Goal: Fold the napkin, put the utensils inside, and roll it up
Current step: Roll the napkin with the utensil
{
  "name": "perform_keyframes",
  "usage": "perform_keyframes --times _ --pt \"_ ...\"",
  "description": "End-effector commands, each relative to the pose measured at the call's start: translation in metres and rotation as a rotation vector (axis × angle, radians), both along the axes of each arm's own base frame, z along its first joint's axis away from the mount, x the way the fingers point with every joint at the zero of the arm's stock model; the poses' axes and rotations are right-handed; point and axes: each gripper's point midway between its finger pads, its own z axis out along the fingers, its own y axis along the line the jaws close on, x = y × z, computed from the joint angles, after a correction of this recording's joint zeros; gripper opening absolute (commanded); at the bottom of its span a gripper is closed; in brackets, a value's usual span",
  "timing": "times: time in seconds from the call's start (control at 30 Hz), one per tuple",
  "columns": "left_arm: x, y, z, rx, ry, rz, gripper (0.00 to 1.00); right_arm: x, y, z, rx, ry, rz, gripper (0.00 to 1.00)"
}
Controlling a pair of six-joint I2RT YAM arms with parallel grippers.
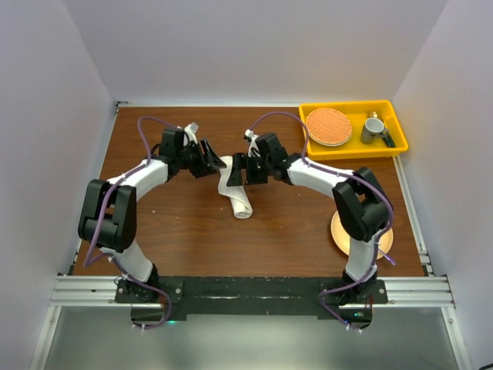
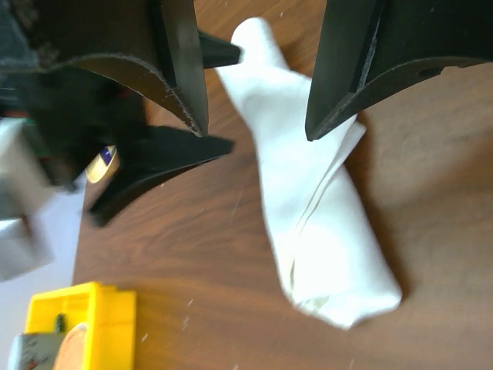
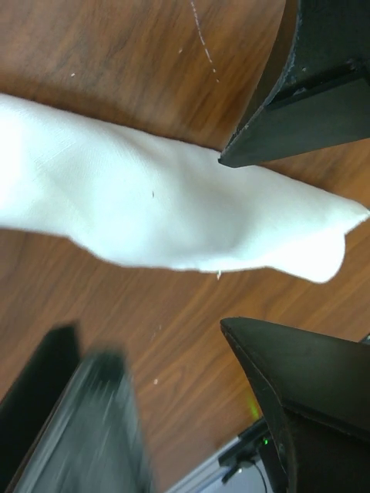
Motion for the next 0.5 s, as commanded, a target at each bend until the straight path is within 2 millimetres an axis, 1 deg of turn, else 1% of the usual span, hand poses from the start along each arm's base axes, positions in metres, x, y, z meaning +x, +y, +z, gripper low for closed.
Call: perform_keyframes --times 0.0,0.03,0.07,0.1,0.17,0.2,0.23,0.27,0.3,0.33,0.4,0.47 --pt "-0.017 -0.008 0.012 -0.046 -0.039 -0.073 0.56 -0.006 -0.006 0.033 0.041 -0.038 -0.027 0.78" --pt "-0.021 -0.01 0.008 -0.049 -0.026 -0.078 0.56 -0.011 -0.006 0.032 0.049 -0.026 -0.02 0.75" --pt "-0.021 -0.011 0.007 -0.053 -0.027 -0.079 0.54 -0.013 -0.004 0.034 0.067 -0.027 -0.021 0.69" --pt "-0.021 -0.011 0.003 -0.051 -0.016 -0.074 0.52 -0.019 -0.005 0.027 0.064 -0.01 -0.017 0.65" --pt "-0.024 -0.01 -0.005 -0.039 0.004 -0.063 0.49 -0.025 -0.002 0.022 0.064 -0.003 -0.011 0.57" --pt "-0.024 -0.008 -0.01 -0.025 0.011 -0.048 0.49 -0.029 -0.002 0.016 0.058 0.009 -0.004 0.53" --pt "-0.029 -0.007 -0.017 -0.019 0.028 -0.042 0.48 -0.031 -0.002 0.013 0.056 0.015 -0.004 0.51" --pt "-0.026 -0.007 -0.018 -0.029 0.016 -0.03 0.47 -0.032 0.001 0.011 0.06 0.013 -0.003 0.5" --pt "-0.029 -0.007 -0.024 -0.029 0.029 -0.024 0.46 -0.035 0.001 0.005 0.057 0.026 -0.001 0.47" --pt "-0.035 -0.007 -0.032 -0.029 0.051 -0.021 0.45 -0.037 0.003 0.002 0.057 0.029 0.004 0.46" --pt "-0.037 -0.007 -0.041 -0.031 0.064 -0.006 0.43 -0.039 0.003 -0.004 0.046 0.035 0.005 0.42" --pt "-0.041 -0.006 -0.052 -0.01 0.078 0.008 0.41 -0.038 0.002 -0.006 0.039 0.033 0.001 0.41"
